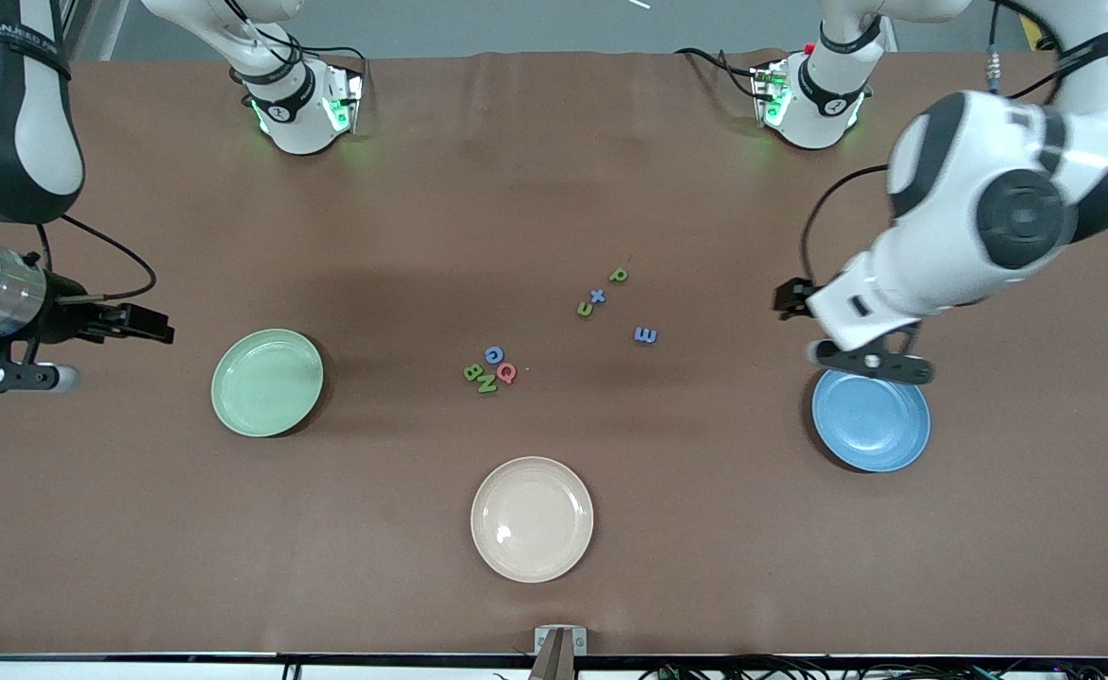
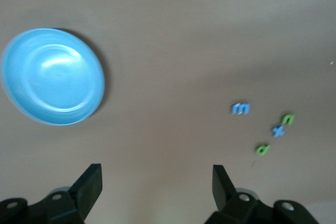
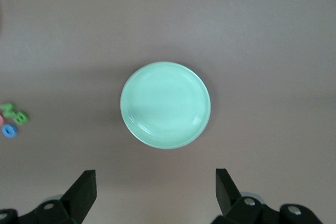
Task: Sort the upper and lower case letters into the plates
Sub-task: 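Move both grippers toward the foam letters in the middle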
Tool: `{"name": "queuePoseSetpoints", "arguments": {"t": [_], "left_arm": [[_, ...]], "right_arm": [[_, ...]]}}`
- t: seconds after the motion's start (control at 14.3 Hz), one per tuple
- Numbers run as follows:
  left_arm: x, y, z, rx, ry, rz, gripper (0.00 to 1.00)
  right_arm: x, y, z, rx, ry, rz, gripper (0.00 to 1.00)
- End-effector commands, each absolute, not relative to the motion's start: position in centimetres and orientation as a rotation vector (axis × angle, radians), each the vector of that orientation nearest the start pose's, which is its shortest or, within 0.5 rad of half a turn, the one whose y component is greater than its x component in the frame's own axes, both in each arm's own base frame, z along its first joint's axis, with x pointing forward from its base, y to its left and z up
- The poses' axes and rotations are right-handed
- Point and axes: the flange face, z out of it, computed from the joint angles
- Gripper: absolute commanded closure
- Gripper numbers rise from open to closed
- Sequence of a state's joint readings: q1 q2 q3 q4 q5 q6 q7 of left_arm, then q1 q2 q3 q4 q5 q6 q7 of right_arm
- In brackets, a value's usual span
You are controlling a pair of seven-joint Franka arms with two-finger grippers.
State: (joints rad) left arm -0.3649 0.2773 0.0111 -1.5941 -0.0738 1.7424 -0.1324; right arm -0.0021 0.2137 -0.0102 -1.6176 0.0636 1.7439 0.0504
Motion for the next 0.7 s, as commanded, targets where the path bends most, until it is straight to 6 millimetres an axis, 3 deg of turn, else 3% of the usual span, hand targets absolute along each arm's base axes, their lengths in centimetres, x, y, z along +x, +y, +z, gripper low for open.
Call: {"name": "queuePoseSetpoints", "arguments": {"t": [0.0,0.21,0.35,0.49,0.63], "left_arm": [[57.8,-27.8,41.4,-3.159,0.35,0.178,0.07],[55.1,-33.5,34.5,-3.172,0.321,0.093,0.04],[53.1,-34.7,30.7,-3.205,0.342,-0.062,0.0],[52.1,-35.8,27.2,-3.185,0.385,-0.052,0.0],[51.0,-37.2,25.3,-3.167,0.424,-0.017,0.01]], "right_arm": [[62.8,5.4,46.0,-3.052,0.352,0.121,0.0],[63.0,12.5,42.7,-3.008,0.711,0.16,0.0],[63.1,17.0,39.8,-2.968,0.897,0.152,0.0],[62.9,21.0,37.0,-2.917,1.061,0.133,0.0],[62.1,25.2,34.2,-2.902,1.114,0.124,0.0]]}}
